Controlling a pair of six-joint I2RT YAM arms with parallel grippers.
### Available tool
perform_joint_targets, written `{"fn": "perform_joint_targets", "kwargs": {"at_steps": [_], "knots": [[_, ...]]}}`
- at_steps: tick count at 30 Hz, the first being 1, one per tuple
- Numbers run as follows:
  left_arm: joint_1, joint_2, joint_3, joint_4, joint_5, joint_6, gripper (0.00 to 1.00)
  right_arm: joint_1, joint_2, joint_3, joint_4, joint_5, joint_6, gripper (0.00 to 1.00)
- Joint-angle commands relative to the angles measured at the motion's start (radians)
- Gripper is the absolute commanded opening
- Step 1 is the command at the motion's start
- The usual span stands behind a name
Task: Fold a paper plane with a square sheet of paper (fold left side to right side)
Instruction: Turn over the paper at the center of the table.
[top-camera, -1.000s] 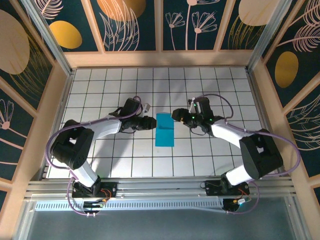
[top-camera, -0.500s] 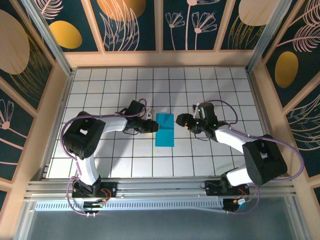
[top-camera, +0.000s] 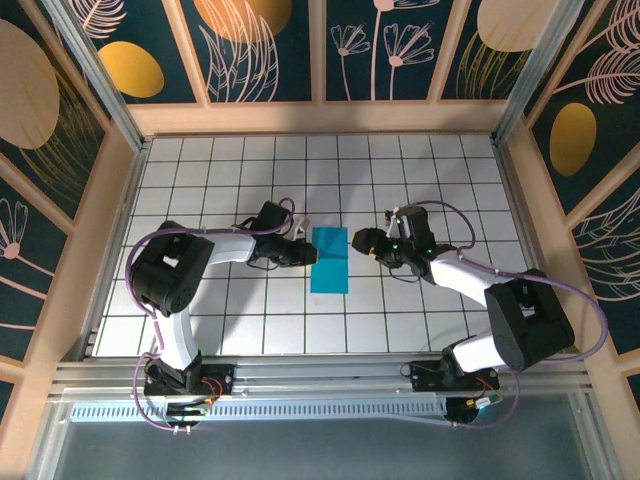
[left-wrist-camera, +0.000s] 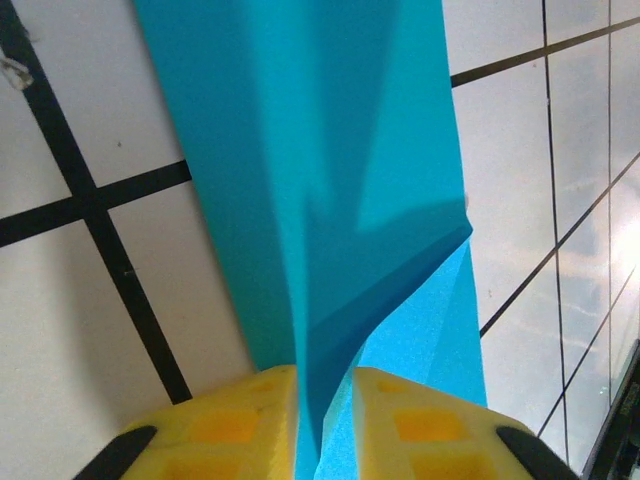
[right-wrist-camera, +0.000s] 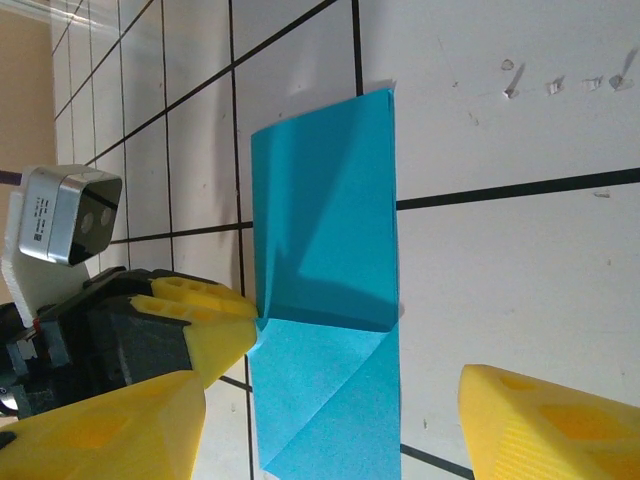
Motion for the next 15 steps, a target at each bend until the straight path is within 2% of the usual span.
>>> {"fn": "perform_joint_targets", "kwargs": {"at_steps": [1, 7, 15], "knots": [[0.001, 0.015, 0.022, 0.027, 0.015, 0.018, 0.16, -0.010, 0.001, -0.019, 0.035, -0.020, 0.008, 0.68], [0.001, -0.063, -0.031, 0.083, -0.019, 0.002, 0.01, -0.005, 0.008, -0.034, 0.065, -0.058, 0.020, 0.65], [0.001, -0.210, -0.162, 0.262, -0.012, -0.108, 0.00, 0.043, 0.083, -0.037, 0.205, -0.109, 0.075, 0.54]]}}
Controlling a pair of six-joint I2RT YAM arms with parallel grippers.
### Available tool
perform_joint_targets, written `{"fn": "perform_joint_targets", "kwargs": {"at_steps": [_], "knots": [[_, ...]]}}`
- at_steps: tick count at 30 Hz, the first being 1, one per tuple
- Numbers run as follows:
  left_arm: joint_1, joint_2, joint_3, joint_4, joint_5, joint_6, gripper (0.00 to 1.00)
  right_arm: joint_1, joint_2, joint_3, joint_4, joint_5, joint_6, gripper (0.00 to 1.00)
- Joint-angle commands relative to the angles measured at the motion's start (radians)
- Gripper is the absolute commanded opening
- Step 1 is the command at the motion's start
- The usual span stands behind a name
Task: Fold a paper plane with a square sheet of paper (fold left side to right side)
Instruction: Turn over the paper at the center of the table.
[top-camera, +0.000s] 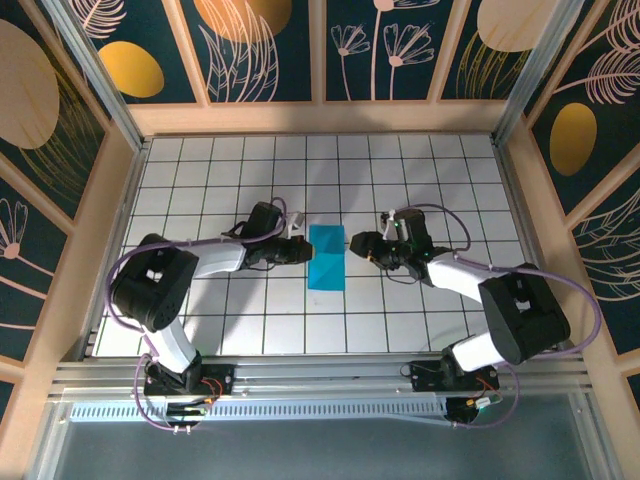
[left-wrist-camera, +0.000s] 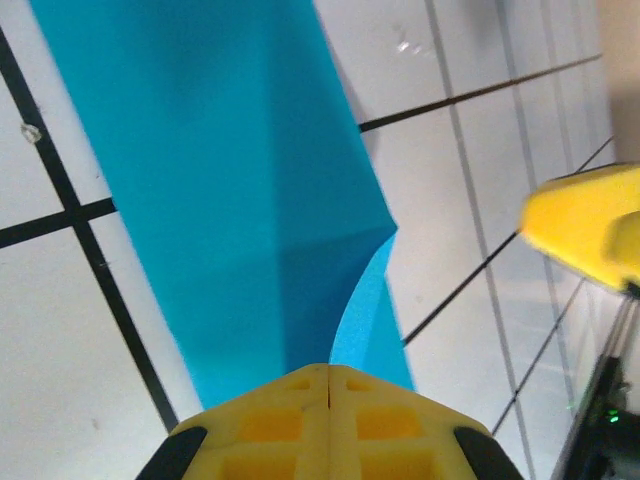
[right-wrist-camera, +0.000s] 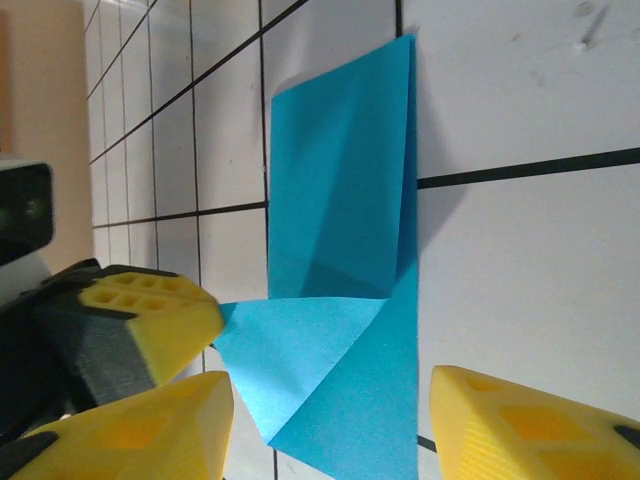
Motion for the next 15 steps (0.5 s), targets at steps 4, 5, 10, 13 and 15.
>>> {"fn": "perform_joint_targets", "kwargs": {"at_steps": [4, 5, 10, 13, 15], "knots": [[0.001, -0.088, -0.078, 0.165, 0.015, -0.104, 0.00, 0.056, 0.095, -0.002, 0.175, -0.027, 0.061, 0.53], [0.002, -0.094, -0.083, 0.172, 0.015, -0.112, 0.00, 0.063, 0.111, 0.002, 0.188, -0.021, 0.064, 0.53], [0.002, -0.099, -0.099, 0.189, 0.019, -0.130, 0.00, 0.081, 0.176, 0.020, 0.252, -0.011, 0.082, 0.53], [0.002, -0.095, -0.103, 0.195, 0.021, -0.133, 0.00, 0.089, 0.206, 0.032, 0.283, -0.012, 0.088, 0.52], [0.002, -0.093, -0.104, 0.198, 0.022, -0.135, 0.00, 0.093, 0.223, 0.038, 0.303, -0.012, 0.093, 0.52]]}}
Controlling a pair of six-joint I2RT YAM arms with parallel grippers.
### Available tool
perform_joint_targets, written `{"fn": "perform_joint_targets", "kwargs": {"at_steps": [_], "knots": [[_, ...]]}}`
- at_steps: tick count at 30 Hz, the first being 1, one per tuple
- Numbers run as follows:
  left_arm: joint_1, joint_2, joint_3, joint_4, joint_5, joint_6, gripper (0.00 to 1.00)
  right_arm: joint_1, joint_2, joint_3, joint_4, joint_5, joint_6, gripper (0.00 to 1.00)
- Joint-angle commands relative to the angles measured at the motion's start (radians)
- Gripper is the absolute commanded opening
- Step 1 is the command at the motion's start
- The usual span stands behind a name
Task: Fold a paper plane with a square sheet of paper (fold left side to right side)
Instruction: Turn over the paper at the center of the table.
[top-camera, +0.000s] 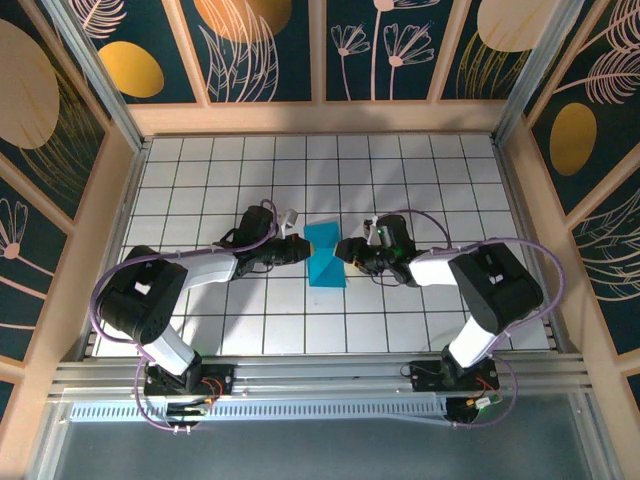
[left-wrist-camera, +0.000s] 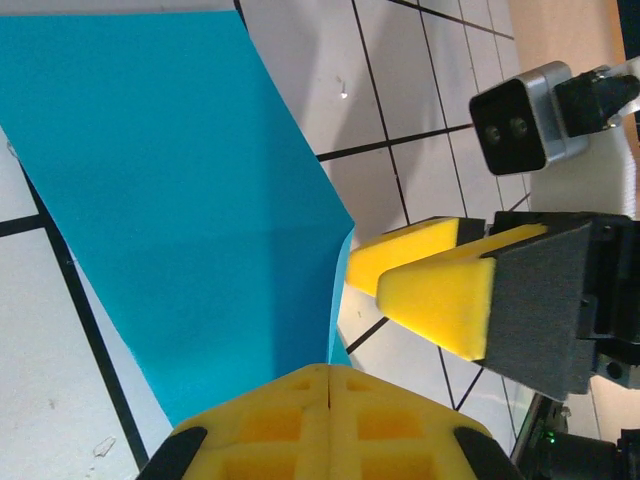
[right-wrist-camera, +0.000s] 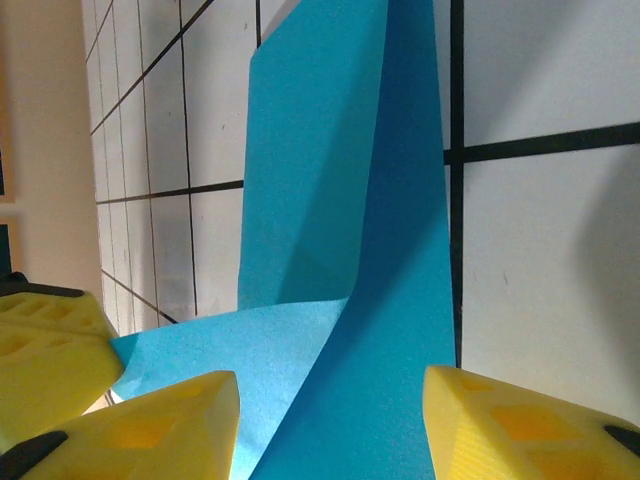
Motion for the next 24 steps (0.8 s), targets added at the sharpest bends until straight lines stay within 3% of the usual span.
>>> {"fn": "perform_joint_targets", "kwargs": {"at_steps": [1, 24], "knots": [[0.002, -0.012, -0.010, 0.046, 0.022, -0.016, 0.00, 0.013, 0.028, 0.034, 0.091, 0.000, 0.021, 0.51], [0.002, 0.045, -0.003, 0.003, -0.004, -0.036, 0.00, 0.036, 0.139, 0.068, 0.238, -0.027, 0.056, 0.44]]}}
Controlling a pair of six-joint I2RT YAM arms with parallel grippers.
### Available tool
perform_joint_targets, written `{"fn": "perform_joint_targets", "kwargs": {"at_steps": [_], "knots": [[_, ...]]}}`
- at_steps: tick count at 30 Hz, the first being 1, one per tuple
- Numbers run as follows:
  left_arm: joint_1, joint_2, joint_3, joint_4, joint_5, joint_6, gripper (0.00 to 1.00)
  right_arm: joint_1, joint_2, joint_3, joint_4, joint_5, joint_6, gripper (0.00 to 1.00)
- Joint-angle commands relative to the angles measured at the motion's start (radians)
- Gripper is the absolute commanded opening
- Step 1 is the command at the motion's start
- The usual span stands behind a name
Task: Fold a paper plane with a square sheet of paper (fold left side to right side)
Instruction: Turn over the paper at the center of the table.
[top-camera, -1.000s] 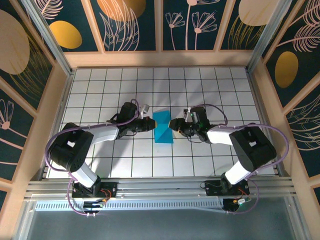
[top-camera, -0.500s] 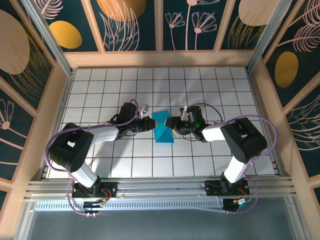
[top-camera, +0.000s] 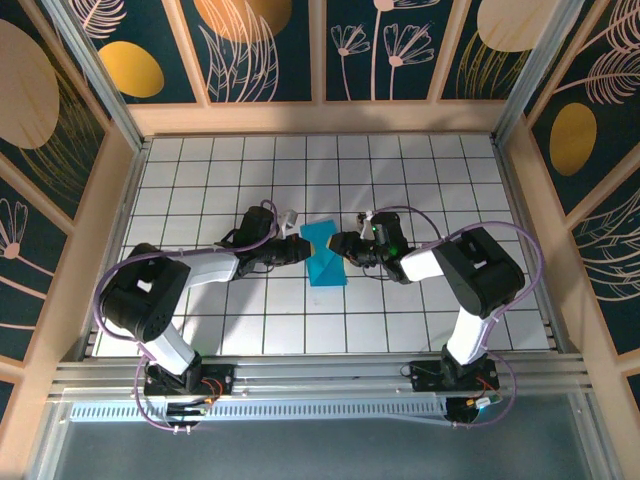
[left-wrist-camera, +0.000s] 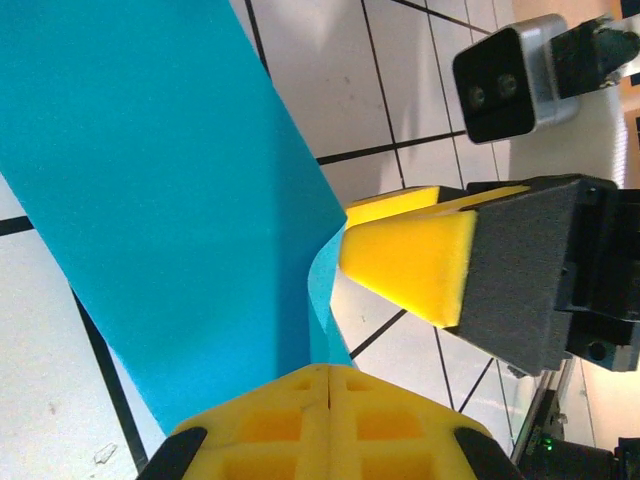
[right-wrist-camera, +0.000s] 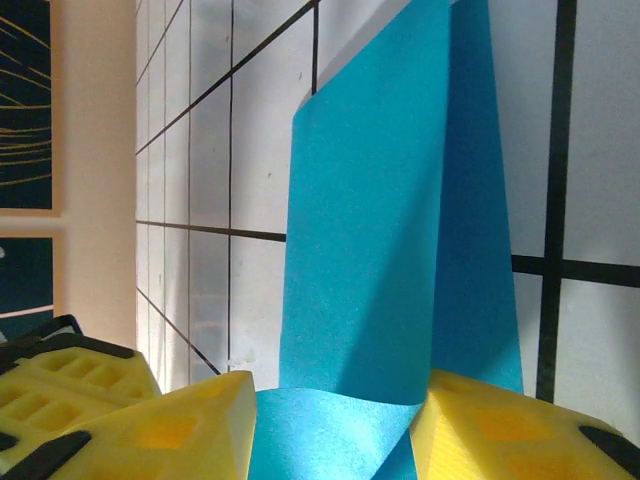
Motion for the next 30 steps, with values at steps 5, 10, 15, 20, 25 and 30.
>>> {"fn": "perform_joint_targets", "kwargs": {"at_steps": [5, 10, 15, 20, 25, 30], "knots": [[0.002, 0.033, 0.007, -0.027, -0.012, -0.014, 0.00, 0.028, 0.027, 0.029, 0.042, -0.012, 0.007, 0.44], [0.002, 0.045, 0.012, -0.040, -0.016, -0.012, 0.00, 0.029, 0.038, 0.035, 0.034, -0.010, -0.001, 0.42], [0.002, 0.044, 0.018, -0.041, -0.013, -0.012, 0.00, 0.031, 0.049, 0.041, 0.022, -0.005, -0.009, 0.38], [0.002, 0.044, 0.019, -0.050, -0.020, -0.009, 0.03, 0.032, 0.053, 0.052, 0.004, 0.000, -0.022, 0.24], [0.002, 0.009, 0.007, -0.070, -0.061, -0.004, 0.24, 0.033, 0.039, 0.053, -0.005, 0.015, -0.032, 0.06], [0.002, -0.102, 0.000, -0.148, -0.172, 0.017, 0.44, 0.030, -0.014, 0.058, -0.035, 0.045, -0.054, 0.00]]}}
